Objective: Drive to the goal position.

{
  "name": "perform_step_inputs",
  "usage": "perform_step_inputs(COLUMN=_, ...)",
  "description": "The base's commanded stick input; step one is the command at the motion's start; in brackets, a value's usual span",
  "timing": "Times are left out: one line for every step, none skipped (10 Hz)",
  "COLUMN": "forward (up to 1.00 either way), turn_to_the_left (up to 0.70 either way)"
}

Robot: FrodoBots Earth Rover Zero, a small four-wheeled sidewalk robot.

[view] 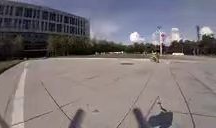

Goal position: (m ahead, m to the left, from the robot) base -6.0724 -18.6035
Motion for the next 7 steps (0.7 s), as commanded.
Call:
perform_step_inputs(forward=0.0, turn_to_the_left=-0.96)
perform_step_inputs(forward=0.0, turn_to_the_left=-0.95)
perform_step_inputs(forward=0.0, turn_to_the_left=-0.95)
perform_step_inputs(forward=0.0, turn_to_the_left=-0.95)
perform_step_inputs(forward=0.0, turn_to_the_left=-0.96)
perform_step_inputs(forward=0.0, turn_to_the_left=-0.96)
perform_step_inputs(forward=0.0, turn_to_the_left=-0.95)
